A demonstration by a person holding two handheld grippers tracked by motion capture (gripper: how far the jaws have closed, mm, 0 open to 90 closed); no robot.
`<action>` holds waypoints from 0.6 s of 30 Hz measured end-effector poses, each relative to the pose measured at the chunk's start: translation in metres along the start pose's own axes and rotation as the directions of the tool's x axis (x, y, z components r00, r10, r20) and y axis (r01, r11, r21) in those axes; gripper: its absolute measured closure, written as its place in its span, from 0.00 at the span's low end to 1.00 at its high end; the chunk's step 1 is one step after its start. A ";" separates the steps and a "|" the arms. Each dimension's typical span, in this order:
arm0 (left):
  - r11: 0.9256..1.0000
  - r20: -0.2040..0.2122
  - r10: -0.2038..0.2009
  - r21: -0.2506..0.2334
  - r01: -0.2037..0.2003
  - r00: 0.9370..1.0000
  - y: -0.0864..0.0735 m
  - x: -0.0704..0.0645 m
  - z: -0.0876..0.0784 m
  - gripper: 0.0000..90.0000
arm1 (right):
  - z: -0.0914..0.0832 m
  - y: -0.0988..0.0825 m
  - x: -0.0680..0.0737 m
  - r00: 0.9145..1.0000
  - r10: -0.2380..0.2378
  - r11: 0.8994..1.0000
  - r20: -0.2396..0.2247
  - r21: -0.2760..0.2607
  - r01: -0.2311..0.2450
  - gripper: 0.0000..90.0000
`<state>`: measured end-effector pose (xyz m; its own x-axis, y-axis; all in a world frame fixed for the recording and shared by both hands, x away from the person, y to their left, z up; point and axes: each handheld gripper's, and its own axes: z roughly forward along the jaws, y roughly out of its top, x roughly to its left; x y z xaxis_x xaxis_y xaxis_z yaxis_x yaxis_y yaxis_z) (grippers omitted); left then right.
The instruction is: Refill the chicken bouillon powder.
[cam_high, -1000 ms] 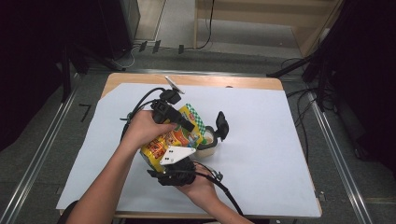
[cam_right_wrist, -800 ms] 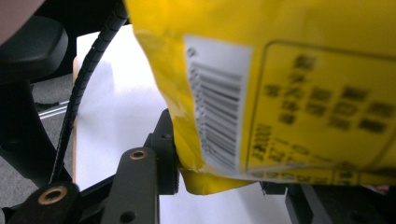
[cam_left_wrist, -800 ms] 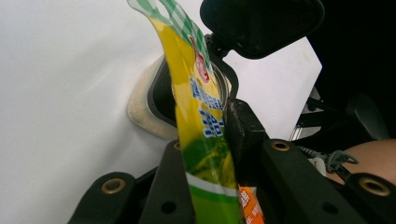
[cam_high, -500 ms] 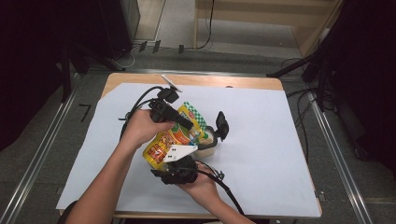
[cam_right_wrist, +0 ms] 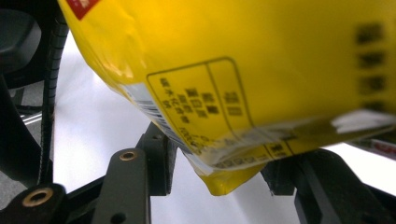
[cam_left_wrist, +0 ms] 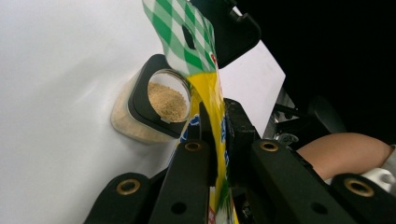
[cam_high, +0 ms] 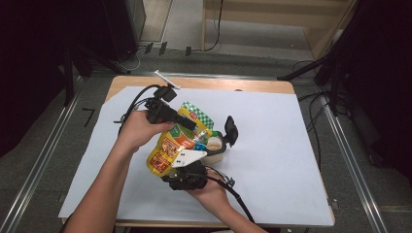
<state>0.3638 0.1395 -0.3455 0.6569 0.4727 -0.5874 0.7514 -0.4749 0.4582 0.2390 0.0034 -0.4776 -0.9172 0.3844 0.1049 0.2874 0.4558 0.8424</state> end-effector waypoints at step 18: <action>0.999 -0.007 -0.007 0.033 0.007 1.000 -0.005 0.002 -0.005 1.00 | 0.005 -0.003 0.003 1.000 -0.024 0.999 0.012 0.033 0.023 0.58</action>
<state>0.3618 0.1470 -0.3456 0.6521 0.4814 -0.5857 0.7536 -0.4959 0.4314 0.2370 0.0072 -0.4831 -0.9202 0.3836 0.0785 0.2750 0.4906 0.8269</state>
